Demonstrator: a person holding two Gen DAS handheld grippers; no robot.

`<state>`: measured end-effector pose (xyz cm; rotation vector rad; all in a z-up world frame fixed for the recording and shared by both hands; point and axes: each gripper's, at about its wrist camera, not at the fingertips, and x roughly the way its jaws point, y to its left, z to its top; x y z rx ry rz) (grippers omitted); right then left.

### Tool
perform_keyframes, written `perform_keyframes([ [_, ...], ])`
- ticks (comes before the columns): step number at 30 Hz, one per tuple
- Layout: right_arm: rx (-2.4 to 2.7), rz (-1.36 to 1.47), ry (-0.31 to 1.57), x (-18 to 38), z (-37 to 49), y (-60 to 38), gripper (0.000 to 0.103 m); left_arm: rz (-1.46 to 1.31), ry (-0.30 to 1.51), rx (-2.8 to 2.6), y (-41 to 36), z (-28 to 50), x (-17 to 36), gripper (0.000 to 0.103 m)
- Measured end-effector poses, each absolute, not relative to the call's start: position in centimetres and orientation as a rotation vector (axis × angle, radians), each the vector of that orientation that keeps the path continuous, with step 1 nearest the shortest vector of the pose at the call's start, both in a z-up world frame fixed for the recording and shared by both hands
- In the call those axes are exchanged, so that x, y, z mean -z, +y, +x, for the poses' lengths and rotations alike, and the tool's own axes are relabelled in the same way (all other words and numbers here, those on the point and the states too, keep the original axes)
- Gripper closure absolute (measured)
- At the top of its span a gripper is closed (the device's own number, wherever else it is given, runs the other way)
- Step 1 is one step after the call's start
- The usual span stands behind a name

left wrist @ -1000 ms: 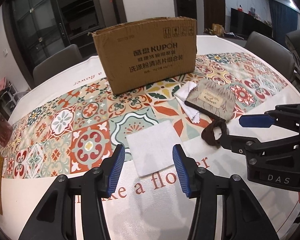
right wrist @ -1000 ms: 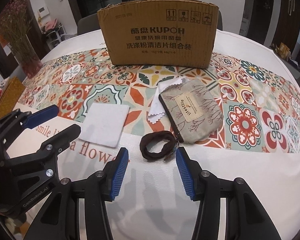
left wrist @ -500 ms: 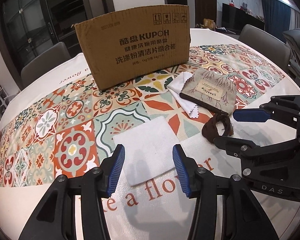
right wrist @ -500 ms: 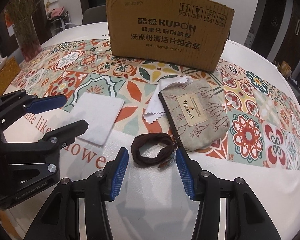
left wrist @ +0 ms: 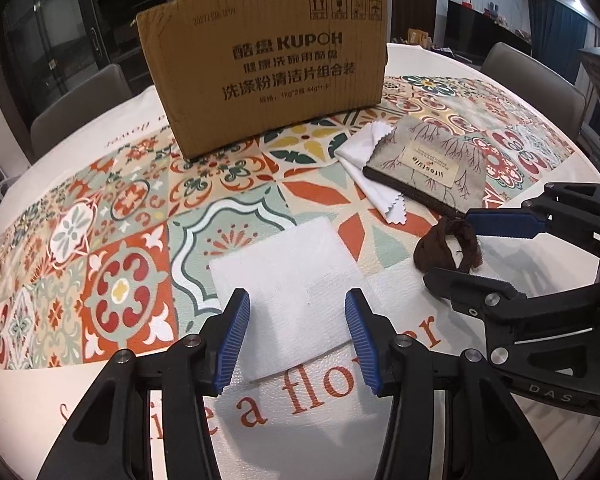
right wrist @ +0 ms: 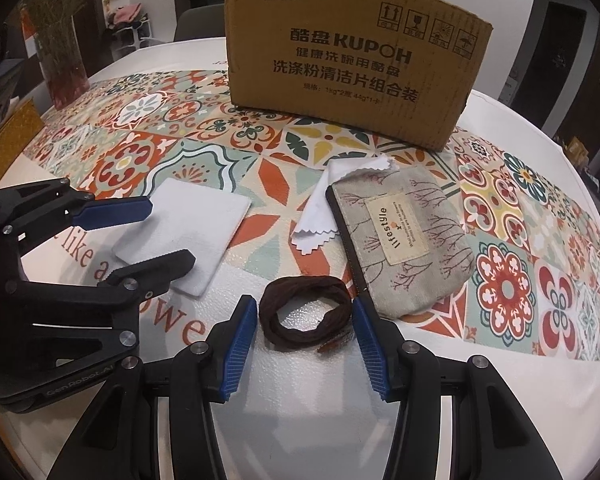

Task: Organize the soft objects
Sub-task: 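Move both tools back from the box toward the white cloth and hair tie, then grasp the white cloth with the left tool while the right tool grasps the dark hair tie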

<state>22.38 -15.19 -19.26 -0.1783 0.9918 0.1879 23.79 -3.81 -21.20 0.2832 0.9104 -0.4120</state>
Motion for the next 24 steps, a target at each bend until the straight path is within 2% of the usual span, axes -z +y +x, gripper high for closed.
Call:
perform_keyframes([
  [7,-0.199,-0.193,0.981,19.43,22.41,-14.90,0.052,0.255,0.912,0.407,-3.69,23.97,21.36,0.054],
  [11,-0.210,-0.177,0.988,19.59,22.43,-14.86,0.053,0.220,0.924,0.419,-3.49,24.01,21.38,0.063],
  [12,-0.210,-0.178,0.987,19.59,22.41,-14.82,0.055,0.218,0.924,0.421,-3.55,23.97,21.36,0.068],
  [15,-0.207,-0.180,0.987,19.54,22.29,-14.77,0.064,0.213,0.928,0.421,-3.70,23.85,21.27,0.083],
  [18,-0.213,-0.170,0.993,19.45,22.23,-14.84,0.073,0.206,0.937,0.415,-3.74,23.87,21.19,0.093],
  [22,-0.218,-0.147,0.990,19.07,22.19,-15.12,0.086,0.190,0.948,0.400,-3.68,23.85,20.95,0.094],
  [24,-0.219,-0.137,0.983,18.80,22.19,-15.23,0.086,0.185,0.943,0.394,-3.70,23.69,20.65,0.095],
])
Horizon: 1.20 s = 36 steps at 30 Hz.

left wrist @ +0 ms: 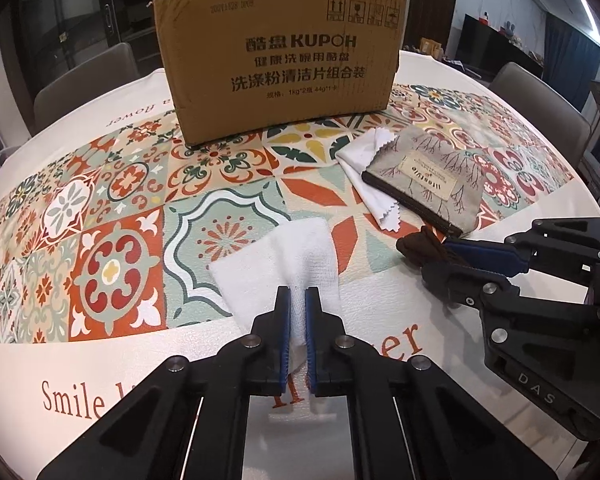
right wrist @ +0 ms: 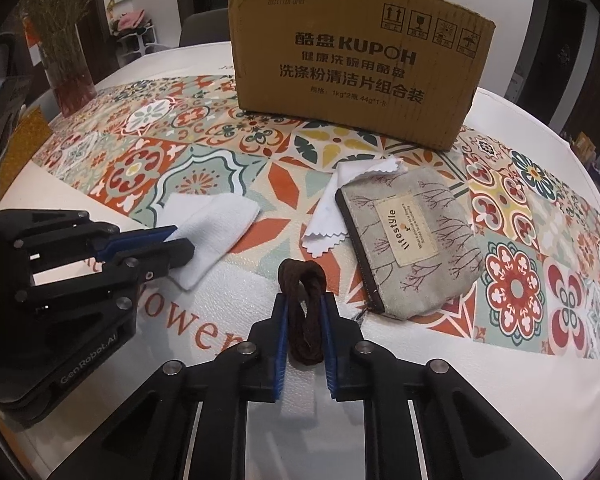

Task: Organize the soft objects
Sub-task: 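Grasp the white cloth with the left tool while the right tool grasps the dark hair tie, then lift the white cloth and hair tie with both tools over the box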

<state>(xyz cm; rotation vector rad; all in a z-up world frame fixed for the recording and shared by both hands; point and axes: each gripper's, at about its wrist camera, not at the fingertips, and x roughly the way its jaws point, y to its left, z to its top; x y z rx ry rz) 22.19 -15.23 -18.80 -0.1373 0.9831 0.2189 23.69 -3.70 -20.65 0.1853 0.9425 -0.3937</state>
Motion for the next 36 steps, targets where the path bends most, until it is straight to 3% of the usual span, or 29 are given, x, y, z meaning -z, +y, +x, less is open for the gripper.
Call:
perform_keyframes([
  [36,-0.206,-0.079,0.789,9.1,21.1,-17.2,0.086,0.091,0.748,0.319,-4.1,21.8,9.8,0.094],
])
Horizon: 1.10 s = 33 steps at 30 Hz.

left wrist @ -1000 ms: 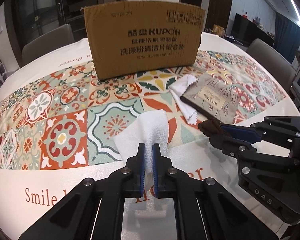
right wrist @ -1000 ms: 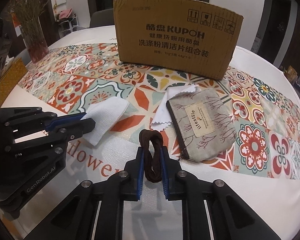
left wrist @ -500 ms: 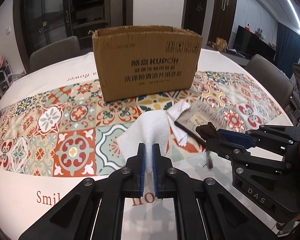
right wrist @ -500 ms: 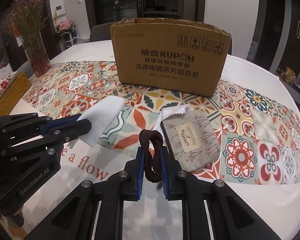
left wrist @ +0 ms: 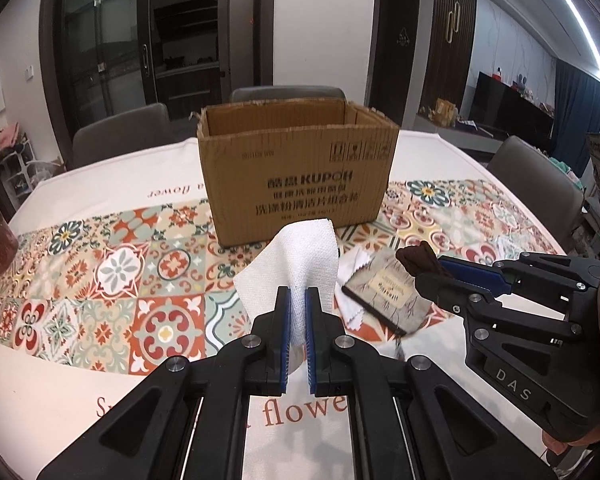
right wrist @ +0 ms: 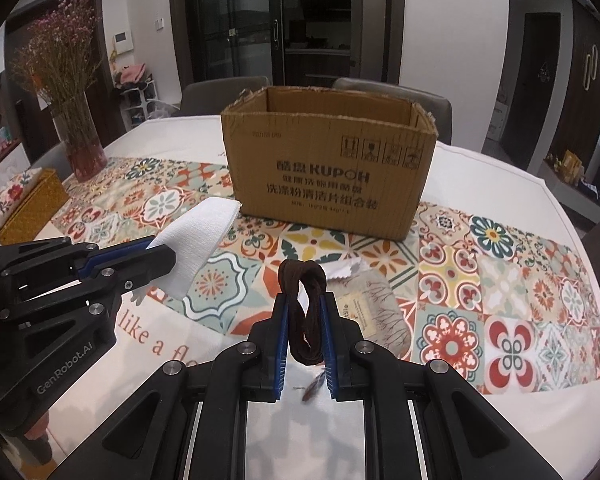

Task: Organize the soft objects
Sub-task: 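Lift the white cloth and hair tie with both tools over the box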

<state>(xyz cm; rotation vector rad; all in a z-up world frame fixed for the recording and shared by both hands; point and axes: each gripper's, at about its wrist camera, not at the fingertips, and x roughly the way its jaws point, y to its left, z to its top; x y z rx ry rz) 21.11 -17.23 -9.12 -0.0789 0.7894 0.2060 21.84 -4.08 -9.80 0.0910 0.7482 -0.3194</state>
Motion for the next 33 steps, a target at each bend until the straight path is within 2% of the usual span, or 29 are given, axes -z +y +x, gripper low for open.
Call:
perform_keyframes([
  [33,-0.163,-0.093,0.565,0.6,22.7,-18.7,0.086,0.081,0.525,0.295,-5.2,23.5,1.5,0.094],
])
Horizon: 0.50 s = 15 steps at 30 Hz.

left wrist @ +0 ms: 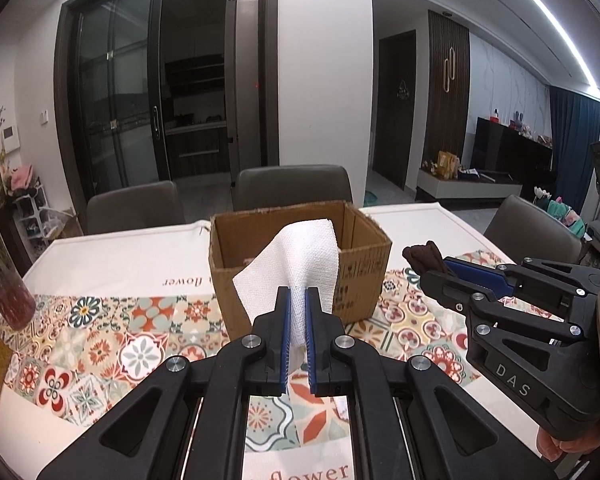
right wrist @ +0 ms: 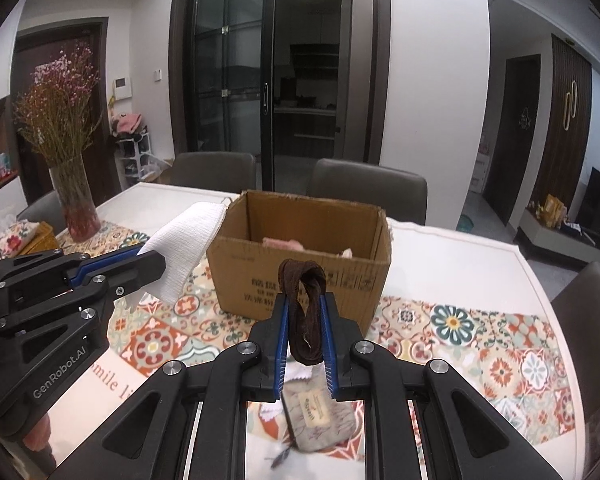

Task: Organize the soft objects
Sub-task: 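Lift the white cloth and hair tie with both tools over the box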

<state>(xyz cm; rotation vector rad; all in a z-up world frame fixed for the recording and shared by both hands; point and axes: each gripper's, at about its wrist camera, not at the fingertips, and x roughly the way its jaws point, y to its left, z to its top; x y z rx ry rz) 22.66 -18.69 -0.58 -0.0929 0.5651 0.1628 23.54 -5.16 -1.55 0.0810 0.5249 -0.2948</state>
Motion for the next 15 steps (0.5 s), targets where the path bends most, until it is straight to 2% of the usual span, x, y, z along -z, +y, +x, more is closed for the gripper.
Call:
perform_keyframes([
  [15,-0.137,-0.101,0.469,-2.2,25.4,-19.6,0.086,0.104,0.434,0.282,-5.8,26.4,-0.6,0.094],
])
